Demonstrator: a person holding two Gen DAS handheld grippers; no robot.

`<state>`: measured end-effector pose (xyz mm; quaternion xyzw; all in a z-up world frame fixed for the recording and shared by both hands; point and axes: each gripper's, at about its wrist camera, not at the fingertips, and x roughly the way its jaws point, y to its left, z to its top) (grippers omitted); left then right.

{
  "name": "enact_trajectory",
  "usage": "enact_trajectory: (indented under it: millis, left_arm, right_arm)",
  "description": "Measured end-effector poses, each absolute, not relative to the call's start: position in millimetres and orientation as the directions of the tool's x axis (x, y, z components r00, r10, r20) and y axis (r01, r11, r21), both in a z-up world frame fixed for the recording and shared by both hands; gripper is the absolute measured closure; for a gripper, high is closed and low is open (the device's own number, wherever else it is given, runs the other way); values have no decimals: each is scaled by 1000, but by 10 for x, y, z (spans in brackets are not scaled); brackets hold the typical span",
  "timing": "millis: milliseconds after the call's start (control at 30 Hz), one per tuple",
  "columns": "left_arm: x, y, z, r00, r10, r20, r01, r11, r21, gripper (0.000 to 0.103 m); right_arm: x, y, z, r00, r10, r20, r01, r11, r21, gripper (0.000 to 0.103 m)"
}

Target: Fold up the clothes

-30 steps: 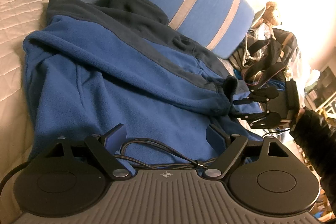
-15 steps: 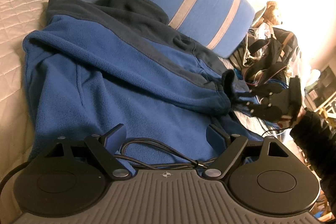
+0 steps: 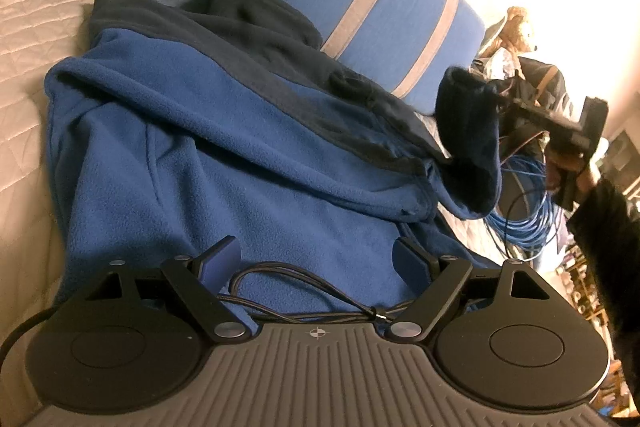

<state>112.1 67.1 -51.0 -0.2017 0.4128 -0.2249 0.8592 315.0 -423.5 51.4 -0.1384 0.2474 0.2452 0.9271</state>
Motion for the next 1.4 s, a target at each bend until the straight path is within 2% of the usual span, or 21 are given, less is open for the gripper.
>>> enact_trajectory:
  millis: [200, 400, 700, 833, 900, 1000, 1067, 1200, 1300, 1400]
  left_arm:
    - [1120, 689, -518, 559, -560, -611, 223, 811, -540, 19]
    - [1124, 722, -526, 560, -572, -600, 220, 800, -558, 19]
    - [1116, 737, -525, 565, -578, -588, 216, 792, -571, 19]
    - [1134, 762, -540, 566, -555, -610, 177, 804, -568, 19]
    - [1161, 742, -537, 555, -522, -647, 141, 826, -546, 19]
    - [1189, 601, -452, 541, -419, -729, 127, 898, -421, 19]
    - [1152, 526, -286, 577, -366, -730, 131, 924, -360, 19]
    - [1207, 622, 112, 621, -499, -605, 118, 822, -558, 19]
    - [1436, 620, 227, 602, -556, -573, 82, 757, -648, 19]
    - [1718, 537, 117, 583, -594, -553, 15, 689, -725, 19]
  right_arm:
    - [3269, -4149, 723, 794, 363, -487, -482, 865, -141, 87]
    - [3265, -3973, 847, 789, 408, -459, -500, 861, -94, 87]
    - [3226, -3425, 790, 768, 458, -448, -551, 829, -96, 88]
    - [3088, -3112, 648, 737, 504, -450, -595, 800, -78, 88]
    - [2997, -2964, 545, 713, 538, -449, -619, 784, -42, 88]
    - [2828, -2735, 325, 680, 570, -460, -653, 757, -27, 88]
    - [2709, -2599, 159, 658, 582, -477, -673, 739, -27, 88]
    - [2440, -2416, -141, 617, 600, -510, -716, 696, -48, 88]
    - [2273, -2352, -280, 607, 602, -520, -732, 678, -69, 88]
    - [2142, -2330, -350, 614, 597, -516, -734, 672, -97, 88]
